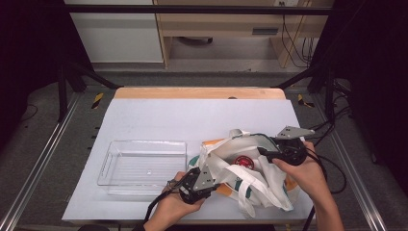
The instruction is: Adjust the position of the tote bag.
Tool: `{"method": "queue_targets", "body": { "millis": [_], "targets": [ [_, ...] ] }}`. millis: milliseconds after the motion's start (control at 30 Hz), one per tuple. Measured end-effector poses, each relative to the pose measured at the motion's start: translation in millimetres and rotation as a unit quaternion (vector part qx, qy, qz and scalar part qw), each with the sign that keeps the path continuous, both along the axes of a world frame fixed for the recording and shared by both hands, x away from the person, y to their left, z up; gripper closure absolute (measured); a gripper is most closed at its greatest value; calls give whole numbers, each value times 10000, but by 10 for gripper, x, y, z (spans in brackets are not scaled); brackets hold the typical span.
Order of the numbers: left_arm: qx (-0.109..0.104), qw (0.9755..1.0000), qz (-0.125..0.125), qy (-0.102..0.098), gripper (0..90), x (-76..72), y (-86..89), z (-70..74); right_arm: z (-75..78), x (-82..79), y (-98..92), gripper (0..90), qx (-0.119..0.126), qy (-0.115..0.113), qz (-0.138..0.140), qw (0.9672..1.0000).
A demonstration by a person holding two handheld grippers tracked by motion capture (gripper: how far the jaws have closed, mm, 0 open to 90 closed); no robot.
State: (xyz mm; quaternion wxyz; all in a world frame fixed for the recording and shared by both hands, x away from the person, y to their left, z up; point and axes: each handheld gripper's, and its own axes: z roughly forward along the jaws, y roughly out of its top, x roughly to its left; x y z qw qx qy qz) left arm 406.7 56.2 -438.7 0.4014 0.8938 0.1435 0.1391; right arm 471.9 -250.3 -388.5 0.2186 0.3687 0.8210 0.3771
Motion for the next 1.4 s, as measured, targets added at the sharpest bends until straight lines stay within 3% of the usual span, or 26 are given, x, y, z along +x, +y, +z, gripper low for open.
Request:
{"method": "queue_targets", "body": {
  "millis": [133, 200, 300, 400, 600, 767, 900, 1000, 1200, 1400],
  "targets": [
    [-23, 10000, 4, -59, 814, 3, 7, 35, -66, 12, 16, 615, -185, 145, 44, 9997],
    [-44, 9999, 47, -81, 774, 10, 18, 66, -77, 10, 26, 737, -305, 145, 19, 9994],
    [-141, 9996, 175, -145, 692, 28, 47, 134, -58, 3, 21, 825, -229, 188, 61, 9995],
    [-417, 9990, 185, -41, 606, 62, 72, 198, -34, -22, 43, 855, -184, 193, 79, 9996],
    [-562, 9983, 40, -124, 559, 106, -43, 325, 22, -61, 75, 865, -129, 171, 166, 9996],
    [-537, 9983, -112, -200, 553, 135, -215, 391, 39, -79, 84, 865, -75, 167, 203, 9996],
    [-279, 9992, -36, -286, 543, 167, -326, 430, 46, -93, 85, 865, -43, 165, 230, 9996],
    [-213, 9995, -38, -234, 594, 203, -378, 440, 47, -93, 85, 865, -32, 168, 236, 9996],
    [-217, 9996, -67, -149, 819, 230, -402, 485, 45, -92, 81, 867, -23, 202, 251, 9995],
    [-230, 9996, -146, -92, 869, 160, -329, 452, 31, -83, 67, 866, -6, 211, 235, 9995]
  ]
}}
